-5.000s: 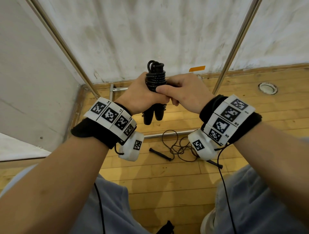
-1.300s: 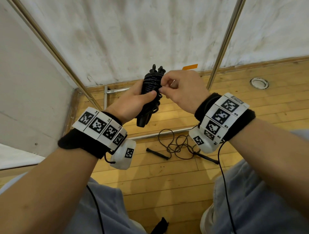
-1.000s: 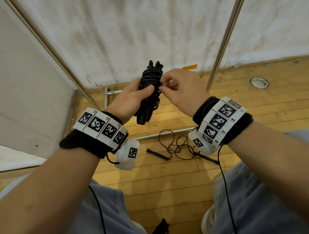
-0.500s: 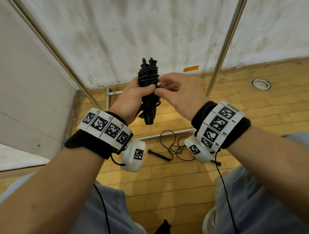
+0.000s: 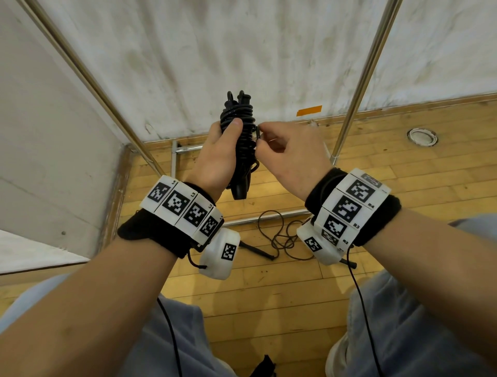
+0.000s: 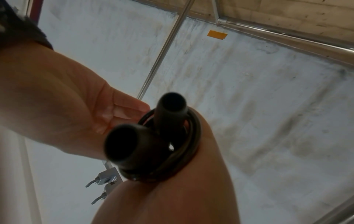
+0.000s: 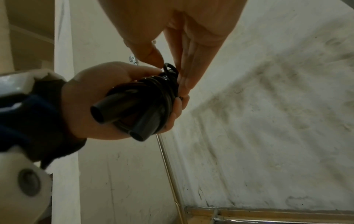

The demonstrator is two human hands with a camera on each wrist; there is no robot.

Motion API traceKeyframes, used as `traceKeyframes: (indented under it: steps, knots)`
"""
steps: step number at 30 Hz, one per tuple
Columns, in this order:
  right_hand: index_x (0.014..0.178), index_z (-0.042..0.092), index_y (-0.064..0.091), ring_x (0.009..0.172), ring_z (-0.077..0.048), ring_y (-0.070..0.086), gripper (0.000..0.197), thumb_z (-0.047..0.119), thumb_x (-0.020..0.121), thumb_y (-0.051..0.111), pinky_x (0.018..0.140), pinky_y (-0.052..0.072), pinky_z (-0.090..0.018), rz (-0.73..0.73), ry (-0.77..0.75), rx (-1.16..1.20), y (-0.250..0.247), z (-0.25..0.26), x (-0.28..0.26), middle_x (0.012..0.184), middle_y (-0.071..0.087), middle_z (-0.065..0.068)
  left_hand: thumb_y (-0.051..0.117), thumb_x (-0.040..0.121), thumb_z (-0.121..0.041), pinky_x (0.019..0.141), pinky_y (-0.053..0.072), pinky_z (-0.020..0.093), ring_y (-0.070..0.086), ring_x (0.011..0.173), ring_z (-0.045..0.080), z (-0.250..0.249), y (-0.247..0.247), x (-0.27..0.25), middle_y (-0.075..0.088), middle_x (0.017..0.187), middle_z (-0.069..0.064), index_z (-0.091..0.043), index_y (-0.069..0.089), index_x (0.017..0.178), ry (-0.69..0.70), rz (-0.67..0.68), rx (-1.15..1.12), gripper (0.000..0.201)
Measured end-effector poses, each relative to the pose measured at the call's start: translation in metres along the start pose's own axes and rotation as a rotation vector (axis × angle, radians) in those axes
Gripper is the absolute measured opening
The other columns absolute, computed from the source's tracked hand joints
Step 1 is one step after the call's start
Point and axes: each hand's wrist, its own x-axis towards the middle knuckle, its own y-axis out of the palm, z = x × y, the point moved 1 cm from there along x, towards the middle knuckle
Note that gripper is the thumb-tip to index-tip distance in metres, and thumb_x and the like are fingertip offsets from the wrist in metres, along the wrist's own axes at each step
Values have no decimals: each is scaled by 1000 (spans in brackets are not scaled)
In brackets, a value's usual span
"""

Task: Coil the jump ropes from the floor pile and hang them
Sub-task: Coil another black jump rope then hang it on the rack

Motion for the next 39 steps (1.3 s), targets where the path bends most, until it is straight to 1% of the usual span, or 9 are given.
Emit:
traceKeyframes:
  steps: [5,9,14,20,23,27,29,34,39]
  knots:
    - [81,8,67,69,-17,62,20,23,87,54,68,51,-37,42,-21,-68,-1,0,1,72,66,-2,42,100,-31,73,54,36,63,87,20,3,0,1,62,103,9,-11,48,120,17,-5,2,29]
    - [76,6,66,53,-16,43,23,17,88,50,54,36,-26,38,-47,-121,-1,-1,1,55,52,-1,45,98,-30,74,50,42,59,83,23,2,-2,0,58,99,11,-16,49,108,3,16,-58,18]
    - [88,7,69,58,-16,45,24,14,91,46,56,26,-25,83,-106,-263,-3,0,2,62,56,-1,46,97,-29,71,51,42,59,77,22,3,-1,-1,57,92,8,-18,48,102,10,3,-46,13]
    - [106,9,69,87,-22,58,26,13,95,45,78,43,-33,145,-143,-349,-4,3,4,92,65,-9,47,98,-24,61,51,34,59,67,18,5,-1,-1,56,91,7,-17,45,105,27,17,-37,10]
    - [93,6,72,85,-24,60,22,15,92,53,81,45,-37,127,-111,-249,-4,4,5,86,67,-10,47,98,-21,58,53,30,63,65,13,6,0,-3,58,91,5,-18,45,105,34,32,-32,9]
    - [85,9,76,78,-21,66,11,14,84,66,79,53,-39,40,139,122,-3,3,7,81,71,-5,57,74,-20,64,52,36,59,77,20,5,-2,-4,56,99,10,-11,44,119,13,113,-31,48]
    - [83,12,75,77,-16,67,6,14,80,71,78,56,-35,-2,209,205,-2,1,7,78,70,3,61,68,-12,68,51,40,57,76,19,4,-2,-3,56,95,10,-5,45,122,81,144,112,56]
    - [81,17,74,71,-5,64,3,19,80,72,71,54,-21,-15,219,227,2,-1,7,76,68,10,63,76,-9,58,48,34,54,61,11,1,0,-5,58,71,-2,-10,57,92,241,200,283,17]
    - [89,15,75,77,-5,57,16,17,89,59,70,37,-8,-19,32,-47,-6,-1,11,82,65,9,63,70,-24,75,55,53,62,77,27,5,-2,-6,62,91,8,-15,49,114,155,100,340,47]
